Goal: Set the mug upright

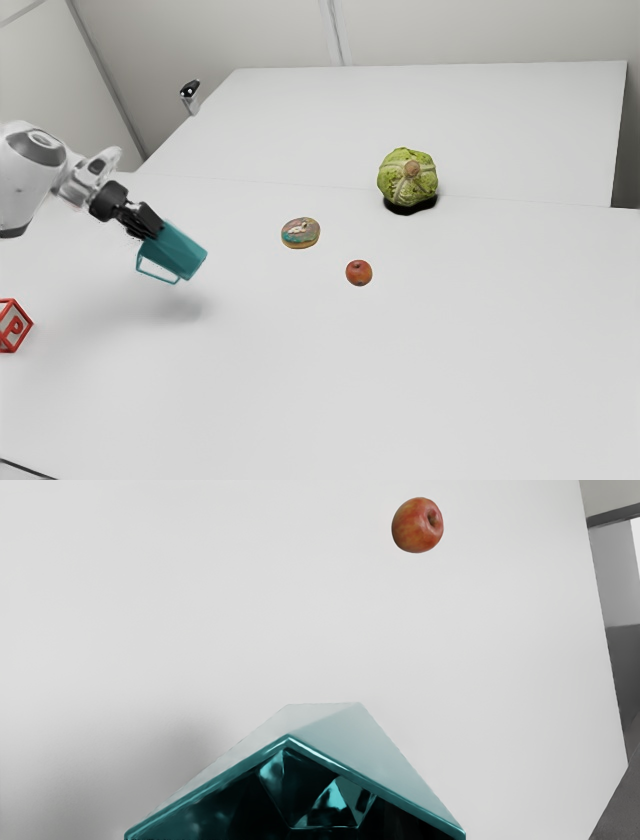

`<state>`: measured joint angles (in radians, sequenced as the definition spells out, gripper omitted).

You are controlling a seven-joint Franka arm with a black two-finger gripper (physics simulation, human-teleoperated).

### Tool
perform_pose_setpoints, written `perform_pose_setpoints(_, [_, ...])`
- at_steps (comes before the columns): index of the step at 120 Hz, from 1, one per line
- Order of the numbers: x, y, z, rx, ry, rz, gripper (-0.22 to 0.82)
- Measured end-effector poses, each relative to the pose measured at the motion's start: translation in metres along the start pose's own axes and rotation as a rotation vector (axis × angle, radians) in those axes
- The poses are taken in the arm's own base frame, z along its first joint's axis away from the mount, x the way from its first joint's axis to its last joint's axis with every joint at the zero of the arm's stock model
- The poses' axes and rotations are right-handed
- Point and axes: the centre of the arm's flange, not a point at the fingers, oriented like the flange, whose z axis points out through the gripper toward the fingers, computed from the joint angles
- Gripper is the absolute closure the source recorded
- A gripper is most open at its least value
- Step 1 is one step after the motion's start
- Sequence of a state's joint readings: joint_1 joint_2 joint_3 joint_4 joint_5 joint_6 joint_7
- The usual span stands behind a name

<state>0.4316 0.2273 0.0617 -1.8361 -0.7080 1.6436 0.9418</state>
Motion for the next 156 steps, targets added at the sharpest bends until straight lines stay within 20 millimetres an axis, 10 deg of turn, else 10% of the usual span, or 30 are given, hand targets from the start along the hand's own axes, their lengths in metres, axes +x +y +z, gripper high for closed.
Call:
perform_pose_setpoints(23, [0.073, 0.062, 0.064, 0.334, -0.226, 0.218, 0.77])
perform_pose_setpoints(43, [0.098, 0.087, 0.101, 0.534, -0.268, 0.299, 0.77])
perform_pose_setpoints(88, [0.089, 0.061, 0.145, 0.666, -0.284, 0.179, 0.77])
perform_pose_setpoints(99, [0.089, 0.059, 0.150, 0.672, -0.275, 0.149, 0.58])
perform_pose_setpoints(128, [0.091, 0.061, 0.146, 0.689, -0.236, 0.086, 0.20])
perform_pose_setpoints(156, [0.116, 0.147, 0.047, 0.726, -0.162, 0.072, 0.08])
